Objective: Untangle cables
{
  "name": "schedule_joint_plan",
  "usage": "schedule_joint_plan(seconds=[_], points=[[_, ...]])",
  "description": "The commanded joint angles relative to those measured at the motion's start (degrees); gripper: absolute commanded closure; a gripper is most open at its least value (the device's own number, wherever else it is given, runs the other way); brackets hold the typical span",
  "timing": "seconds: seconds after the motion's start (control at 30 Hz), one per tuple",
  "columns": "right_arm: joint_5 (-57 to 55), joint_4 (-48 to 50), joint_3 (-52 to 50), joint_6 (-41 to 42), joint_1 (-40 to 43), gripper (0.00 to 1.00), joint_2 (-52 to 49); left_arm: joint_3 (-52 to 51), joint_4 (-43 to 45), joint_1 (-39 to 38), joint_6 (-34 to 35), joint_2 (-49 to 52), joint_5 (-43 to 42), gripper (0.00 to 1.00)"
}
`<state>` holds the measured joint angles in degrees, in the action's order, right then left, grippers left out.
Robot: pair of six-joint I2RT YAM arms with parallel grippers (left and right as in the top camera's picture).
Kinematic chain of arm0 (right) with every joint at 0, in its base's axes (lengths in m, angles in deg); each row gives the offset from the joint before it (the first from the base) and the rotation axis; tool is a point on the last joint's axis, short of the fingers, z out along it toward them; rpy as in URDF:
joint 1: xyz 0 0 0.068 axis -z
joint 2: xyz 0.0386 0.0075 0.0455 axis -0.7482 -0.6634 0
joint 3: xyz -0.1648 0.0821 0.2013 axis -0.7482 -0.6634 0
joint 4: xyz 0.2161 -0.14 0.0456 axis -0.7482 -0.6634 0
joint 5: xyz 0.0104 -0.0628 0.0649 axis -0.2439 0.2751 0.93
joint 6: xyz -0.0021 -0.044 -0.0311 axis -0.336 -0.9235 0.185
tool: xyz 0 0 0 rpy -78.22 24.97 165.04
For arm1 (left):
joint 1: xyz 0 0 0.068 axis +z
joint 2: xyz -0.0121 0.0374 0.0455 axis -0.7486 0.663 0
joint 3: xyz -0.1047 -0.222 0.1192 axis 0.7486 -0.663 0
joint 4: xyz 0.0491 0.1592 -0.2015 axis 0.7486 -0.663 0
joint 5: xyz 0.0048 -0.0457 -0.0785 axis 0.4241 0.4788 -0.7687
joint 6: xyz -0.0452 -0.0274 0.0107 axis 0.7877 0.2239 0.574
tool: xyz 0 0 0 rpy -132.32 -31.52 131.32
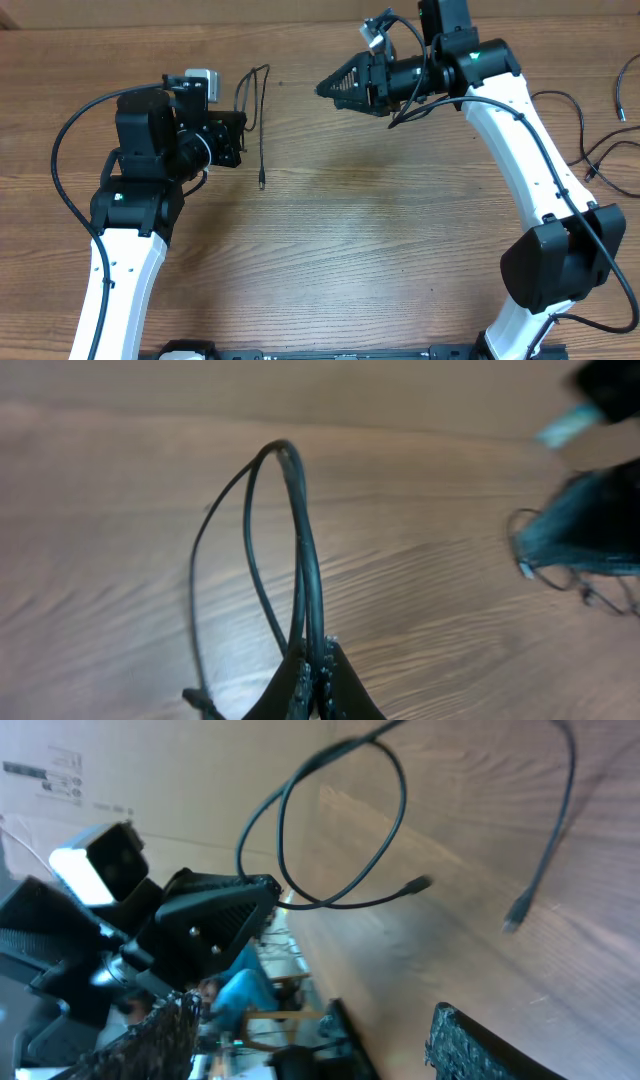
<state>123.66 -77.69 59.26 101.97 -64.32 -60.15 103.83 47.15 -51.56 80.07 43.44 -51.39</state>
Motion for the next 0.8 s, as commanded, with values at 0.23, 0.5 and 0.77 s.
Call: schedule_joint_plan(seconds=[0.23,0.5,0.77], points=[[1.1,8.2,0.9,17.8,-2.5,0.26,1.4,0.7,3.2,0.4,-8.6,-0.7,-14.2,0.96],[-0.2,10.6,0.9,20.7,-4.8,0.28,1.4,0.7,4.6,0.4,-8.7,-0.7,-15.2,0.96],[-9.0,10.7,0.9,20.4,-8.3,0.34,1.4,0.7,6.5,0.4,-0.5,-0.7,-15.3,0.96]])
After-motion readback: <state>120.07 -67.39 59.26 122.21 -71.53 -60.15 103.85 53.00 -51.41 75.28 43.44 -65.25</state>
